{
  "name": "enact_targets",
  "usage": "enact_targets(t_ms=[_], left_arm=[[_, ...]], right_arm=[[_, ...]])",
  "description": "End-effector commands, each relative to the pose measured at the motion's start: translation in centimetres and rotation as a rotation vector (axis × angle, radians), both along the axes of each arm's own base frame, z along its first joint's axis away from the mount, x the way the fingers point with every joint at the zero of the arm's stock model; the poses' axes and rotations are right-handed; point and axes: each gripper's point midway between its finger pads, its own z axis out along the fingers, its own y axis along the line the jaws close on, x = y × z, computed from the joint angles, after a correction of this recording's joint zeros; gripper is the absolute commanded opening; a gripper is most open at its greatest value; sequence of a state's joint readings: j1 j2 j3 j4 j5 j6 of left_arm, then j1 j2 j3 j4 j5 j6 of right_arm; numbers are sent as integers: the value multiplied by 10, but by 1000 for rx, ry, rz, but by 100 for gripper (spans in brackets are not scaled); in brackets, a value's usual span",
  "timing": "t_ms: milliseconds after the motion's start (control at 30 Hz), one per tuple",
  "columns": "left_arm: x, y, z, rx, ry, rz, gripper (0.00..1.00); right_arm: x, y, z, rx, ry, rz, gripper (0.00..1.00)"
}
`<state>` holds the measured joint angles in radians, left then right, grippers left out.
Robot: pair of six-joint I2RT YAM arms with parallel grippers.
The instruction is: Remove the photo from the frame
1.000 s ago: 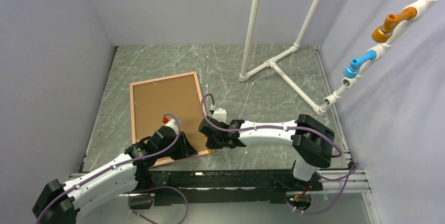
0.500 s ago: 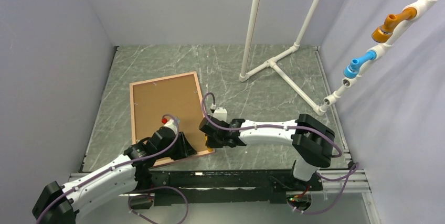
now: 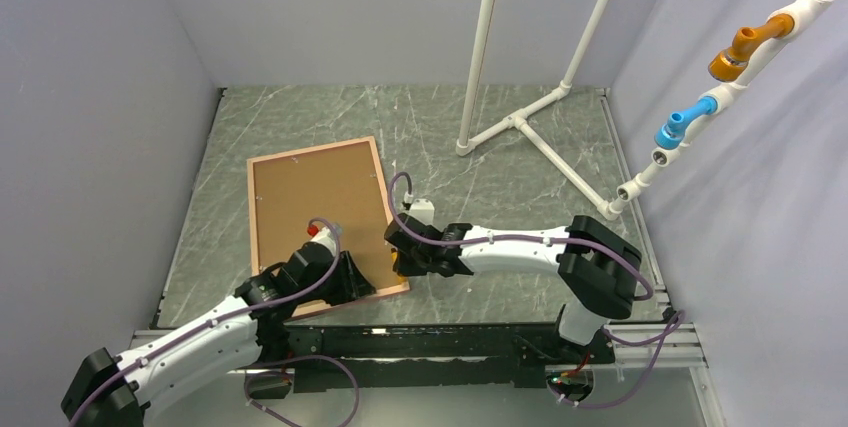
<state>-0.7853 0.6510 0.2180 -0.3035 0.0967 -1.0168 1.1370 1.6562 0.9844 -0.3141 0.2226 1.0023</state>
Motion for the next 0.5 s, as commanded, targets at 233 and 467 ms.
enact_targets(t_ms=[233,467], left_arm=[[-1,-4,25,-109,-72,-2,60],[12,-17,80,-268,-100,69,78]], right_arm=[[2,0,38,87,-129,170,0],[-29,19,72,352,-179,371,0]])
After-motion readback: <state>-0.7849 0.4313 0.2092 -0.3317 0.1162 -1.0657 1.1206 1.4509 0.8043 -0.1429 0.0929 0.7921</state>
